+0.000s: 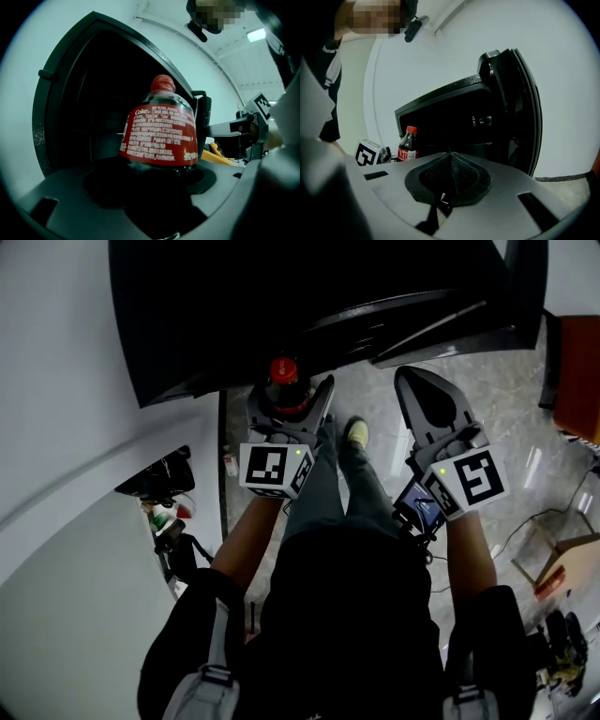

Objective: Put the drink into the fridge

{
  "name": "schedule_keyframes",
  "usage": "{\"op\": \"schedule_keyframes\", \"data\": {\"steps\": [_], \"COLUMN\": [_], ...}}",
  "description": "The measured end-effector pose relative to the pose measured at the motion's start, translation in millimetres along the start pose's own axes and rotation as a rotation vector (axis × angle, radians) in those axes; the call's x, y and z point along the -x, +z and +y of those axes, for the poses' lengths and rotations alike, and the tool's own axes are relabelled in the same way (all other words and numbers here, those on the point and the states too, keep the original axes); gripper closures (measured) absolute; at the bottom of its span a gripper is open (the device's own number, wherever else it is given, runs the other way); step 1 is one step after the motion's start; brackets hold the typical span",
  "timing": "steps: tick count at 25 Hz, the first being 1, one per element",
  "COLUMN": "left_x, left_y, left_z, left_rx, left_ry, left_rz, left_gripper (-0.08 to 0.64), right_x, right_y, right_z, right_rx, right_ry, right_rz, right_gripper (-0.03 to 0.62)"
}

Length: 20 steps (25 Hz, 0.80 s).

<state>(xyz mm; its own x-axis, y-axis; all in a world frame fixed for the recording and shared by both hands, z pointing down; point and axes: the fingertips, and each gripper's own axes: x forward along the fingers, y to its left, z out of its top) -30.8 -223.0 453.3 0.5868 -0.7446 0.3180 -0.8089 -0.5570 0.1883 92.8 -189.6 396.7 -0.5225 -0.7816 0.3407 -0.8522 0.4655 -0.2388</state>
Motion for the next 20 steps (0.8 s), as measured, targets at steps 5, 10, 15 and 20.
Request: {"op": "schedule_keyframes", "data": {"steps": [5, 10, 15, 20], "left_x": [-17, -37, -57, -71], "left_y": [-20, -45, -58, -58], "left_z": [14, 33, 51, 59], "left_rx": [0.018, 0.028, -0.003, -0.016], "left_ry": [0.027, 0.039, 0.066, 0.079], "left_rz": [0.01, 0.025, 0.034, 0.017], "left_gripper": [0.215, 0.215, 0.215, 0.215], "right_x": [-8, -14, -20, -16], "right_y": [-12, -33, -39, -41], "right_z": [1, -1, -5, -11], "right_rx": [-0.023, -0.058, -0.077, -0.077], "right_ry": [0.008, 0.004, -0.001, -0.014], "right_rz": [0.002, 0.03, 0.016, 0.029], "right_gripper": [0.583, 0.583, 0.583, 0.583]}}
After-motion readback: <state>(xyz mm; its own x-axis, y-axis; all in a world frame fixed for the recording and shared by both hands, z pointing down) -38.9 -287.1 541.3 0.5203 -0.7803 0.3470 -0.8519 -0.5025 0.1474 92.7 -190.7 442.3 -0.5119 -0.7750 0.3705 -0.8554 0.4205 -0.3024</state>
